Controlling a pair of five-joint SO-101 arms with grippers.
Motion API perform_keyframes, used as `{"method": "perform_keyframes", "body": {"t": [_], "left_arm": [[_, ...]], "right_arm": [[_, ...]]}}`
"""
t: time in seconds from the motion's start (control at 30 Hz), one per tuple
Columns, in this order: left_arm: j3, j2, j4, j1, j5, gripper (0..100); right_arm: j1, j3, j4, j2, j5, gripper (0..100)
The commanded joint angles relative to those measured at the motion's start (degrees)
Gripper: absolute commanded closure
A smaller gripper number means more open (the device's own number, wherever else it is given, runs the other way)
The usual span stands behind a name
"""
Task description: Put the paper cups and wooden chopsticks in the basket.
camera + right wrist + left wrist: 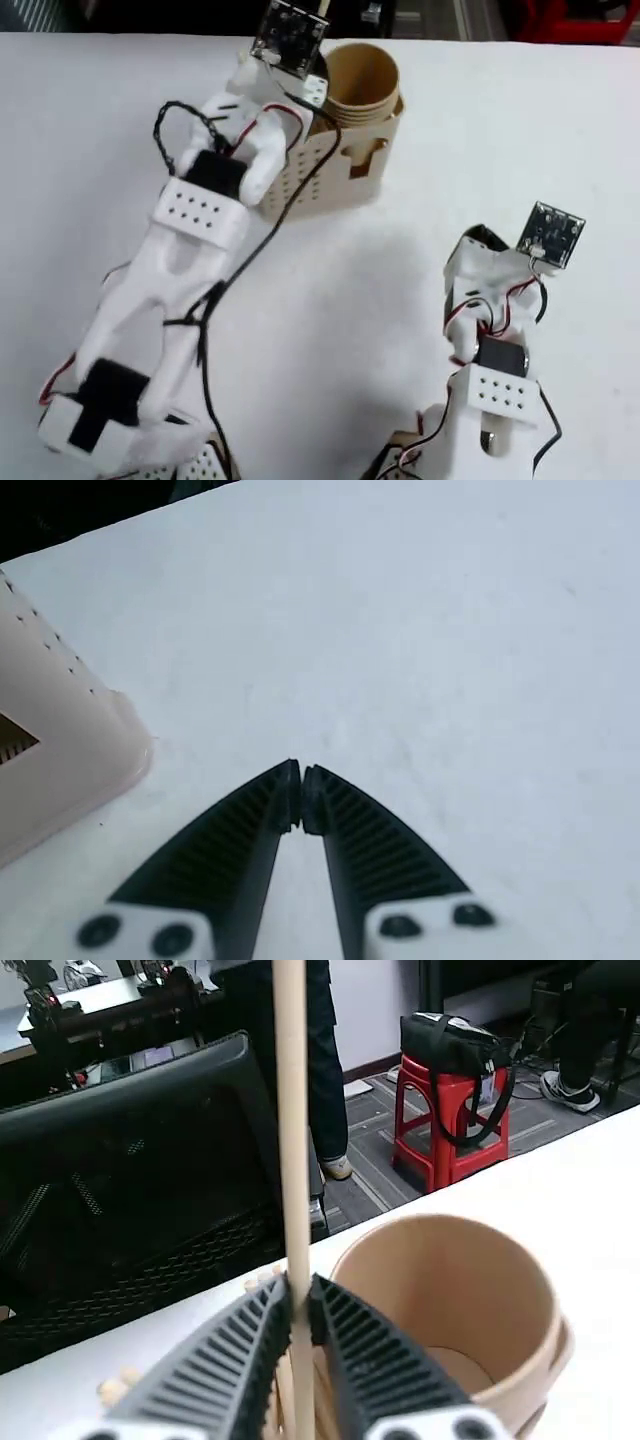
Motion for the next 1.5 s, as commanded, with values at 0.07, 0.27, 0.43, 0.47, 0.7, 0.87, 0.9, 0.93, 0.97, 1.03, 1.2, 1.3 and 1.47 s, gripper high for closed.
{"method": "perform_keyframes", "body": {"t": [0.07,0.27,0.43,0.47,0.7,0.87,0.9,0.93,0.97,1.03,1.2,1.3,1.47], "left_arm": [[-1.32,-10.86,10.2,-0.31,0.7,85],[-0.62,-18.86,18.2,-1.89,0.26,85],[2.55,-29.23,22.33,-4.79,0.26,95],[4.22,-31.69,22.42,-4.79,0.18,98],[18.99,-53.76,22.07,-4.79,0.18,98],[28.04,-66.51,22.15,-6.73,0.18,98],[29.8,-68.44,22.24,-7.69,0.18,98],[31.74,-70.29,22.33,-8.75,0.18,98],[33.76,-72.13,22.33,-10.07,0.18,98],[37.8,-76.0,22.42,-12.88,0.26,97],[48.97,-87.78,22.51,-16.75,0.26,97],[56.35,-96.13,22.59,-17.98,0.26,97],[62.86,-98.33,23.21,-19.21,0.44,97]], "right_arm": [[-0.04,-2.29,-1.19,-1.27,-0.18,97.8],[-0.04,-2.2,-1.19,-1.27,-0.18,97.8],[-0.13,-2.73,-1.19,-1.36,-0.18,97.8],[-0.13,-3.34,-0.75,-1.63,-0.09,97.8],[-3.47,-4.4,3.03,-10.95,7.82,97.8],[-9.63,-4.48,11.47,-22.02,12.75,97.8],[-10.59,-4.48,13.32,-24.04,13.63,97.8],[-11.56,-4.48,15.08,-25.98,14.42,97.8],[-12.35,-4.4,16.84,-27.65,15.21,97.8],[-13.23,-4.13,19.91,-31.08,16.18,97.8],[-13.23,-4.04,25.45,-38.2,16.26,97.8],[-13.23,-4.04,28.53,-40.92,16.26,97.8],[-13.23,-2.46,30.29,-40.84,16.26,97.8]]}}
